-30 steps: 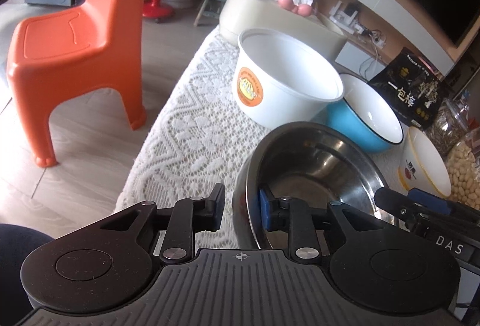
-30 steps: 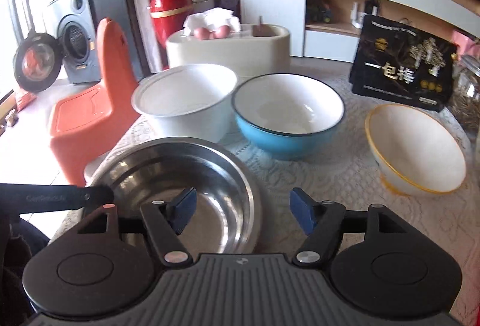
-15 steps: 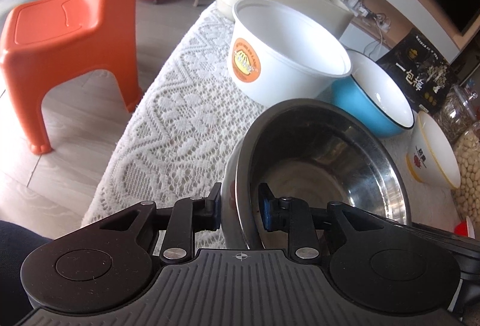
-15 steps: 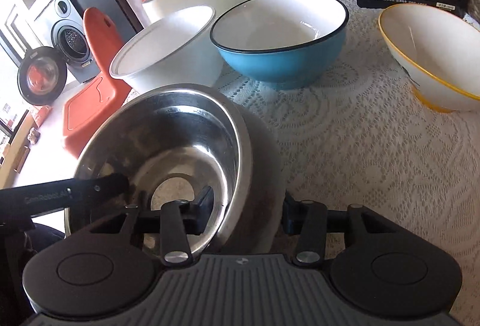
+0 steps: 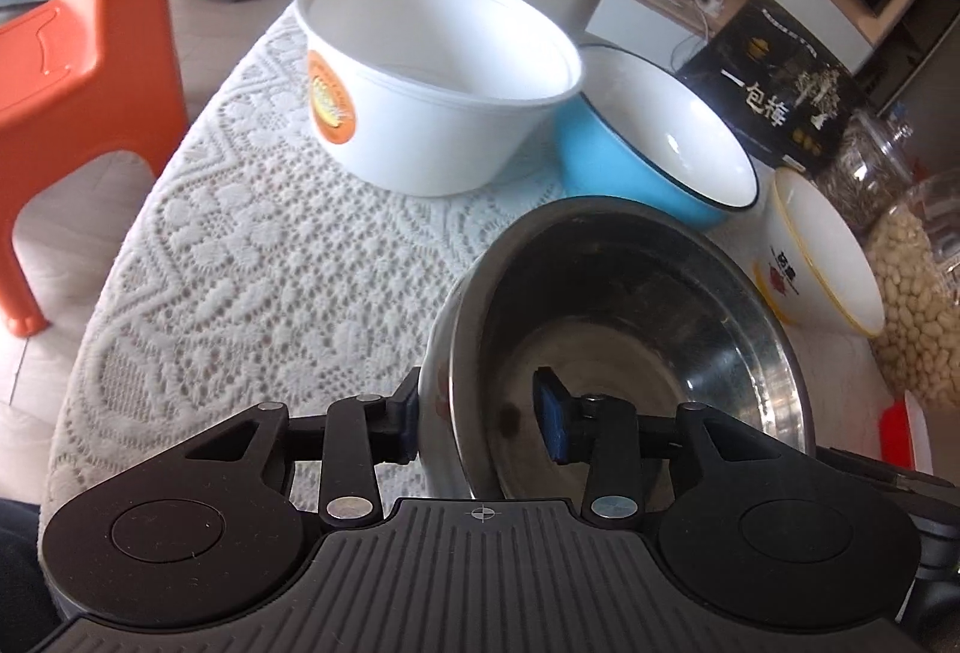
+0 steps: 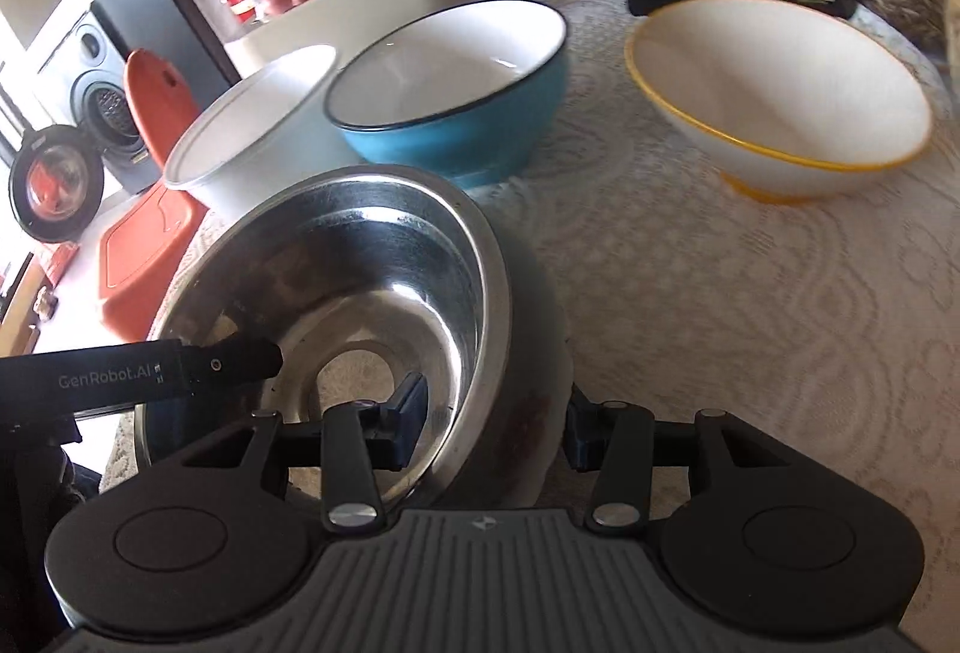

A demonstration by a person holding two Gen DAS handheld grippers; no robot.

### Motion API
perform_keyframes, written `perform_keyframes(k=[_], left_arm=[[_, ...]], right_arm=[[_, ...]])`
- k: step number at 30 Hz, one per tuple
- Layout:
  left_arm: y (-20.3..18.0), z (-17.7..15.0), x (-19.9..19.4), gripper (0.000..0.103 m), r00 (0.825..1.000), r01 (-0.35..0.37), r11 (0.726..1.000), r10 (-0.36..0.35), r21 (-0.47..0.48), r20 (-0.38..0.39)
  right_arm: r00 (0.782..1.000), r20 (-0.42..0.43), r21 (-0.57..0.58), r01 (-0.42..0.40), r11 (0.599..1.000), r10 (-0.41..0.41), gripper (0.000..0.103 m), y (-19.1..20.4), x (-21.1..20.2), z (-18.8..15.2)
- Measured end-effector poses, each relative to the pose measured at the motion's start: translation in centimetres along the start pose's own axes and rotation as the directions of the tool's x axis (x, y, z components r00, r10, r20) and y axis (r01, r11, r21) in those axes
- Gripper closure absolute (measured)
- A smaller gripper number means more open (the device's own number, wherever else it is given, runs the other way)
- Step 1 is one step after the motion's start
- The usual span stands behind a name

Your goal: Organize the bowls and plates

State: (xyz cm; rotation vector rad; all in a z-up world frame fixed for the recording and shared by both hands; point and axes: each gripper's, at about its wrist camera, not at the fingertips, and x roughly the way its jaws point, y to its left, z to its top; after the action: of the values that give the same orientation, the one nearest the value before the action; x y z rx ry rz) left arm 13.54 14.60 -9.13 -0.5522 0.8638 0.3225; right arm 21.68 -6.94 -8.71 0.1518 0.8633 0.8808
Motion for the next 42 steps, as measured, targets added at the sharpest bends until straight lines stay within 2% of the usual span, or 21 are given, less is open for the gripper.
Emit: perform_keyframes(k=[10, 13, 18, 22, 33, 39, 42], left_arm=[[0.1, 0.3, 0.3, 0.064, 1.000, -0.015, 1.000, 0.015, 0.008, 0.000], [0.3, 0.3, 0.0, 0.068, 1.000, -0.013, 1.000, 0.013, -0.003, 0.006], [1.6, 0.7, -2.7, 0.071, 0.996, 0.030, 0.999, -0.026, -0.045, 0.080], [1.9, 1.0, -3.3, 0.072, 0.996, 0.053, 0.997, -0.049, -0.057, 0.069], [1.2, 0.4, -2.7, 0.071, 0.998, 0.012, 0.999, -0.010, -0.033, 0.055], [0.0, 0.4, -2.6, 0.071, 0.998, -0.038, 0.999, 0.037, 0.017, 0.057], [-0.7, 0.6, -2.8, 0.075, 0.994, -0.091, 0.995, 0.088, 0.045, 0.070]], right_arm=[[1.000, 0.019, -0.026, 0.003, 1.000, -0.002, 0.054, 0.2, 0.1, -0.2], [1.000, 0.023, -0.035, 0.007, 0.999, -0.006, 0.054, 0.2, 0.1, -0.2], [0.999, 0.049, -0.025, 0.003, 1.000, -0.002, 0.054, -0.1, -0.7, -0.1], [0.999, 0.051, -0.012, -0.012, 1.000, 0.013, 0.054, -0.2, -1.2, -0.2], [0.998, 0.043, -0.019, -0.034, 0.999, 0.035, 0.054, -0.1, -1.9, -1.2], [0.997, 0.029, -0.026, -0.077, 0.997, 0.077, 0.054, -0.8, -2.1, -1.3], [0.997, 0.055, -0.069, -0.059, 0.996, 0.062, 0.054, -1.1, -3.0, -0.9]])
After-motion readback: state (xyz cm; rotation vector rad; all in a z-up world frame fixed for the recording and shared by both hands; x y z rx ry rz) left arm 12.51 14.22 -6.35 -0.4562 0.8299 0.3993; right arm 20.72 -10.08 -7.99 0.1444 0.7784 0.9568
